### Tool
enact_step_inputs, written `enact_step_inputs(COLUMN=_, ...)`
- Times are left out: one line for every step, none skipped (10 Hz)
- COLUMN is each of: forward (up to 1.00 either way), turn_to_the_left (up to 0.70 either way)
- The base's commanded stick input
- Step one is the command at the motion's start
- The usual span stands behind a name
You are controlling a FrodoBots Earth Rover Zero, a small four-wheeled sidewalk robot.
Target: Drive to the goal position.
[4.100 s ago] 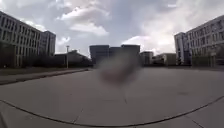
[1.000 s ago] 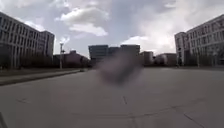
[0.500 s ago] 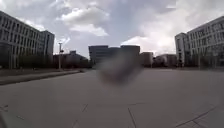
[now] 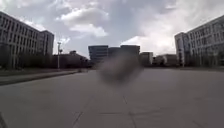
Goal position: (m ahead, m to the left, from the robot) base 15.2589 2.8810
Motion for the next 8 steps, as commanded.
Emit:
enact_step_inputs(forward=0.70, turn_to_the_left=0.00)
enact_step_inputs(forward=0.70, turn_to_the_left=0.00)
enact_step_inputs(forward=0.70, turn_to_the_left=0.00)
enact_step_inputs(forward=0.70, turn_to_the_left=0.00)
enact_step_inputs(forward=0.70, turn_to_the_left=0.00)
enact_step_inputs(forward=0.70, turn_to_the_left=0.00)
enact_step_inputs(forward=0.70, turn_to_the_left=0.00)
enact_step_inputs(forward=0.70, turn_to_the_left=0.00)
